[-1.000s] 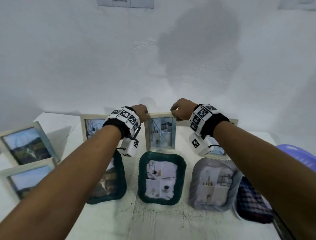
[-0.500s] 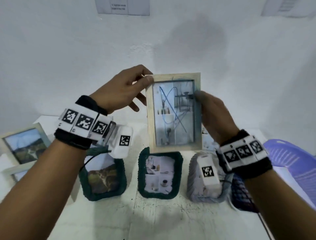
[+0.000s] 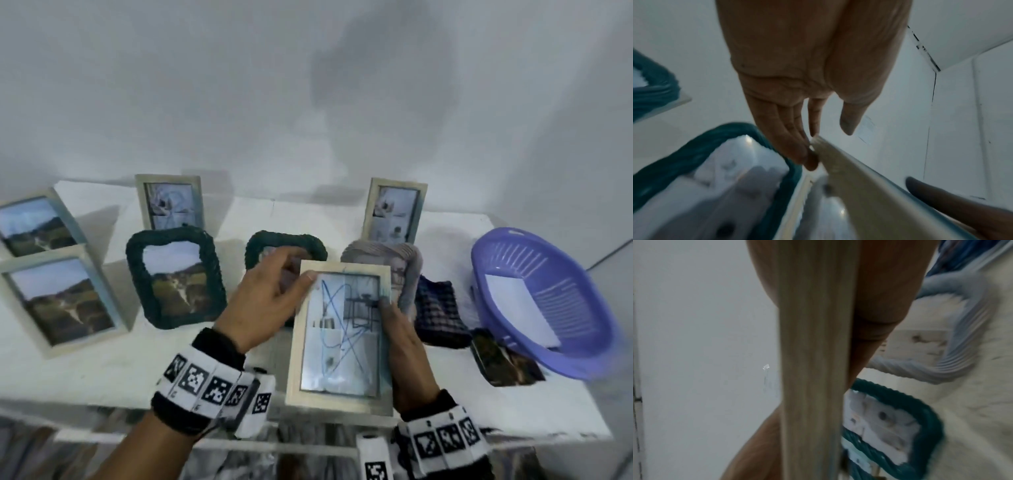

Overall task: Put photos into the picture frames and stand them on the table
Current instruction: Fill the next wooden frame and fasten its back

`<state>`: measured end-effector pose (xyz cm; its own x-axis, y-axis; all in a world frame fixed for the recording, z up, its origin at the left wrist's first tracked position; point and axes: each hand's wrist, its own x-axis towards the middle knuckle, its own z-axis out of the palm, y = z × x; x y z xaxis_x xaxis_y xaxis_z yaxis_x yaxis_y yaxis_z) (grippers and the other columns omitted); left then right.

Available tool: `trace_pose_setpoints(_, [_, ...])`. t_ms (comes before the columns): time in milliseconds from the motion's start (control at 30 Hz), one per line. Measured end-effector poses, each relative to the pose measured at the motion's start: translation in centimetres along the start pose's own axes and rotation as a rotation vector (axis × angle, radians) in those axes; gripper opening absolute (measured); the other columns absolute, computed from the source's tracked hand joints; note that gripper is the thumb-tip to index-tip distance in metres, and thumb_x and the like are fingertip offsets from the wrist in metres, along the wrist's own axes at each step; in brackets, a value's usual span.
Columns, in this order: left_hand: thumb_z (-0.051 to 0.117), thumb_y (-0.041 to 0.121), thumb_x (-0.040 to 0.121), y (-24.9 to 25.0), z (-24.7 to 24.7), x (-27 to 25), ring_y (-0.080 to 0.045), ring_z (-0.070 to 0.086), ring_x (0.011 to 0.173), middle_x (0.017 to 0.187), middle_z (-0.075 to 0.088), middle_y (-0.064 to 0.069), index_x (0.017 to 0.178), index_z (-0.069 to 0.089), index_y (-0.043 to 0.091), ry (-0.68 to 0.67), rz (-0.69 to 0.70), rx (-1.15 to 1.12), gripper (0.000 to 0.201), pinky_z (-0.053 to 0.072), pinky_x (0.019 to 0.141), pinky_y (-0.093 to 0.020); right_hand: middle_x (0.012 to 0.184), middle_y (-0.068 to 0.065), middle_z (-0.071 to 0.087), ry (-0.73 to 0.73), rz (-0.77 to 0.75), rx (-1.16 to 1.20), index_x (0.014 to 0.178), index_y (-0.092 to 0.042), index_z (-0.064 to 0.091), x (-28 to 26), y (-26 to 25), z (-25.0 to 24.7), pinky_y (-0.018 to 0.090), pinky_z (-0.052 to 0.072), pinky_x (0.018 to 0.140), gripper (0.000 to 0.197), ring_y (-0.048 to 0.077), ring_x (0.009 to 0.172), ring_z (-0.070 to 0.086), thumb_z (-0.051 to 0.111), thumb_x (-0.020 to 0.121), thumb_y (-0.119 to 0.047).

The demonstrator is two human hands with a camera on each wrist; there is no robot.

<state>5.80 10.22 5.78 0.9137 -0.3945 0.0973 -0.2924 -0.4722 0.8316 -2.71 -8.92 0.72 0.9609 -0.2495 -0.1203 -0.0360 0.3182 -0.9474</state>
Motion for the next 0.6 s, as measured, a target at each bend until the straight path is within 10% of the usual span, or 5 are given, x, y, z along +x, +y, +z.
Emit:
trace_pose_setpoints(233, [0.047, 0.090, 0.067, -0.6, 7.6, -7.1, 0.006, 0.014, 0.143, 0.158, 0.014, 0.022, 0.153, 0.010, 0.039, -0.214, -0.213, -0.061, 0.107, 0.019, 0.120, -0.026, 0.132, 0.003, 0.061, -0.111, 0.052, -0.034, 0.133, -0.021, 0.056, -4.1, 2.8, -1.9, 0.042, 0.043, 0.104, 0.049, 0.021, 0.124, 0.056, 0.041, 0.098, -0.052])
trace_pose_setpoints(300, [0.057, 0.085, 0.064, -0.5, 8.6, -7.7, 0.021, 0.023, 0.132, 0.146, 0.026, 0.034, 0.141, 0.016, 0.056, -0.218, -0.214, -0.253, 0.092, 0.025, 0.111, -0.010, 0.126, 0.008, 0.065, -0.134, 0.140, -0.034, 0.128, -0.022, 0.062, -5.0, 3.2, -2.1, 0.048, 0.048, 0.098, 0.054, 0.027, 0.117, 0.061, 0.040, 0.094, -0.059])
trace_pose_setpoints(367, [0.068, 0.079, 0.062, -0.8, 9.5, -8.0, 0.014, 0.040, 0.127, 0.140, 0.039, 0.033, 0.137, 0.027, 0.058, -0.157, -0.232, -0.429, 0.089, 0.039, 0.107, -0.019, 0.119, 0.010, 0.068, -0.140, 0.181, -0.018, 0.123, -0.021, 0.064, -5.6, 3.4, -2.3, 0.050, 0.052, 0.089, 0.052, 0.029, 0.110, 0.064, 0.035, 0.098, -0.055])
trace_pose_setpoints(600, [0.064, 0.053, 0.078, -1.3, 10.5, -8.6, -0.016, 0.065, 0.109, 0.120, 0.068, -0.001, 0.136, 0.049, 0.021, -0.018, -0.254, -0.746, 0.068, 0.052, 0.088, -0.027, 0.101, 0.011, 0.072, -0.031, 0.137, -0.248, 0.110, -0.015, 0.069, -5.6, 6.0, -3.5, 0.042, 0.058, 0.069, 0.023, 0.033, 0.090, 0.068, 0.049, 0.100, -0.014])
